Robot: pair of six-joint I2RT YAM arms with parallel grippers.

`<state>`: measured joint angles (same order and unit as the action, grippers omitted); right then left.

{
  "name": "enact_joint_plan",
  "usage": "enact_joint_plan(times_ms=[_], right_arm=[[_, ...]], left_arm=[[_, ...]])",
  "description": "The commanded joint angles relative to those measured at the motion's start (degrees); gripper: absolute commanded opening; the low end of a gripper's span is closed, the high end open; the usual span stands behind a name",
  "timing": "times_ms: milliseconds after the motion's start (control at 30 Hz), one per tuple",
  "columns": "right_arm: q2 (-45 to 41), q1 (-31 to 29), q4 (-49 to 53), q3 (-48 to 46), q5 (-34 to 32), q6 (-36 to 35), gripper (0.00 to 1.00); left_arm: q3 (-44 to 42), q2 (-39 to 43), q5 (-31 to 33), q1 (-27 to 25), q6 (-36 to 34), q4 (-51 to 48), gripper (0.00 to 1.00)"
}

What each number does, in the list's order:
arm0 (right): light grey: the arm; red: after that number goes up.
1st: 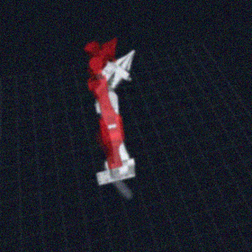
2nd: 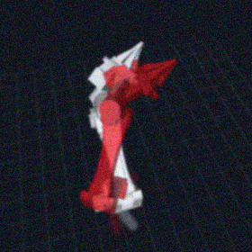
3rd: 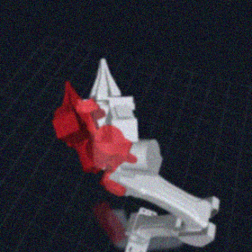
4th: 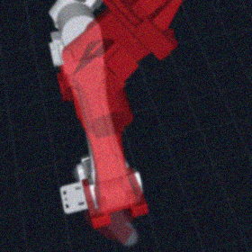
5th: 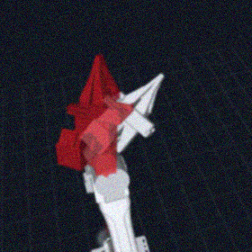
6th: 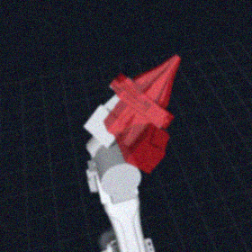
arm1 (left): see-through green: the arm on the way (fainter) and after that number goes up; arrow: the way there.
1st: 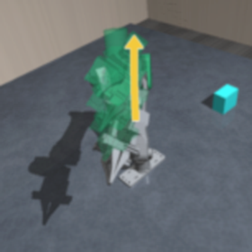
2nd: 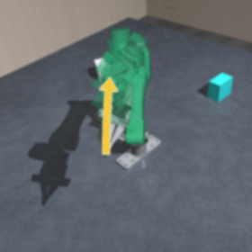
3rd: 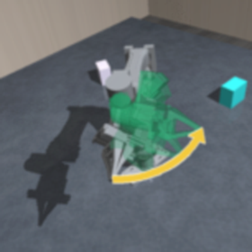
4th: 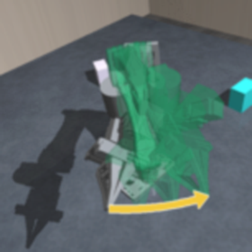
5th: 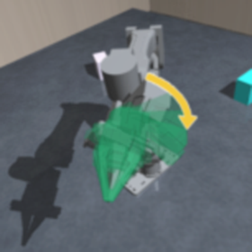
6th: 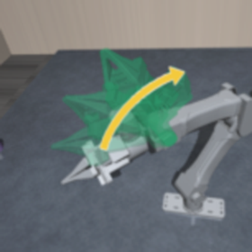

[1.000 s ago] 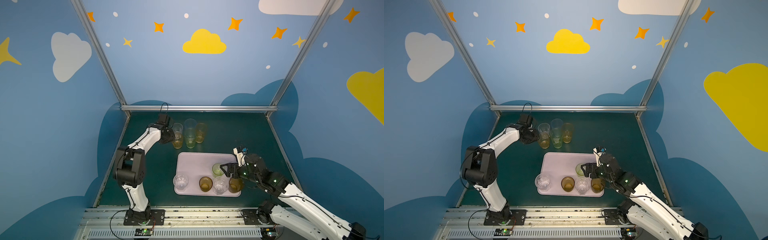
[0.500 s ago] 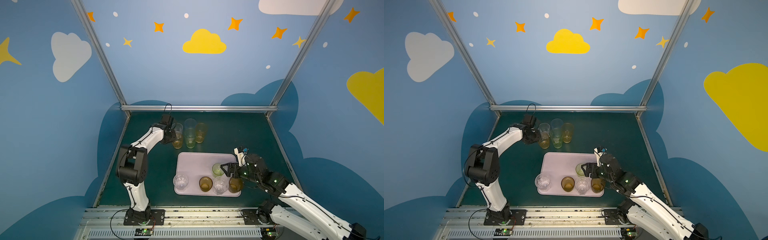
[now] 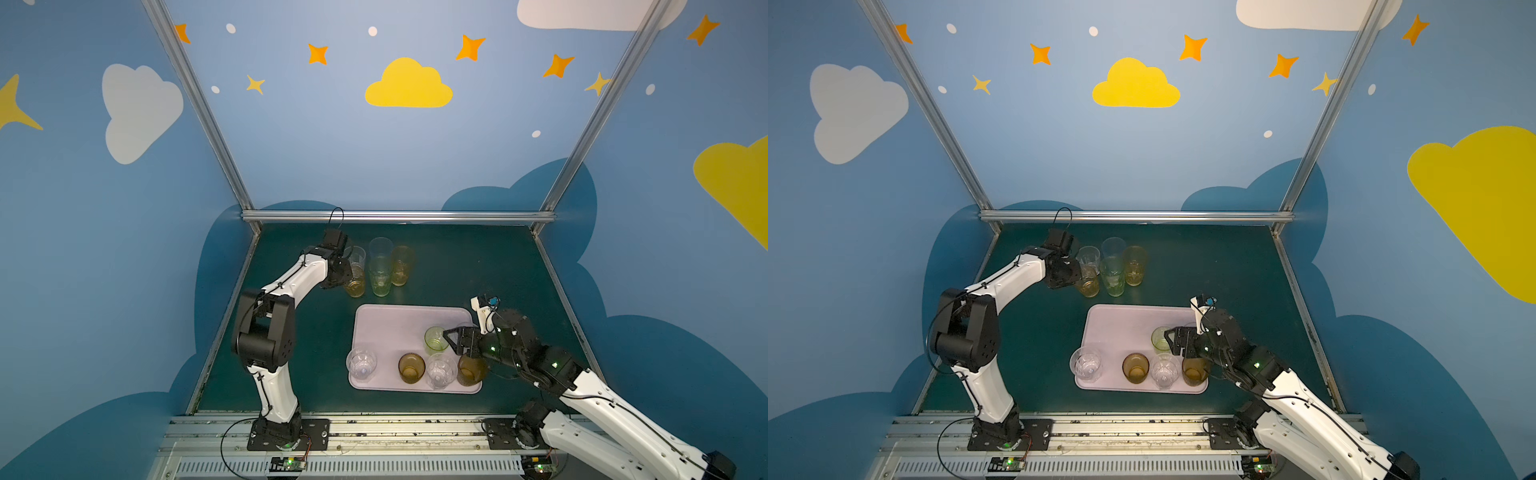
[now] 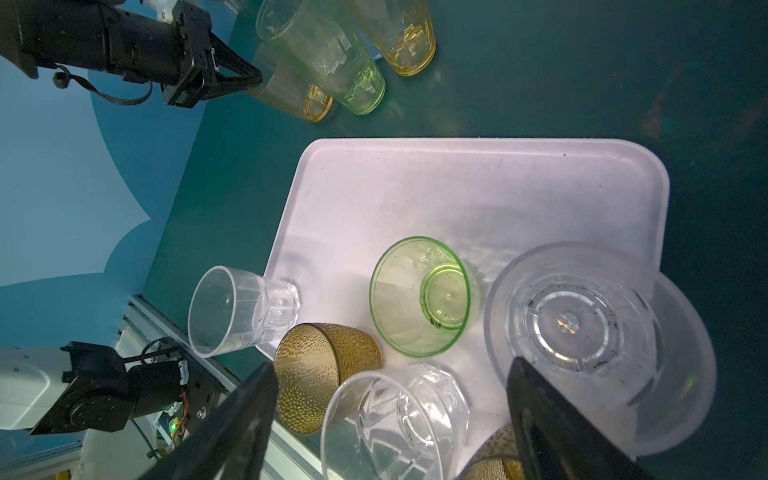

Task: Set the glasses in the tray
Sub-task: 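Grasp the amber glass rim with the left gripper and lift it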

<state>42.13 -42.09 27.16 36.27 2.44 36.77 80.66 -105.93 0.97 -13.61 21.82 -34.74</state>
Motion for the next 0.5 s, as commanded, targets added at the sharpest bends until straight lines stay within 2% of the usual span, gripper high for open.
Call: enact_joint_plan(times_ms=[0, 467], right_arm=[[-1.32, 0.27, 1.08, 0.0, -0.5, -0.28, 0.86], [-5.01, 0.52, 8.94, 3.11, -0.01, -1.35, 0.86]], left_arm=[[-0.71, 3.9, 0.54, -0.55, 0.15, -1.21, 0.04], [-5.91, 14.42, 1.13, -4.91, 1.26, -2.52, 0.04]])
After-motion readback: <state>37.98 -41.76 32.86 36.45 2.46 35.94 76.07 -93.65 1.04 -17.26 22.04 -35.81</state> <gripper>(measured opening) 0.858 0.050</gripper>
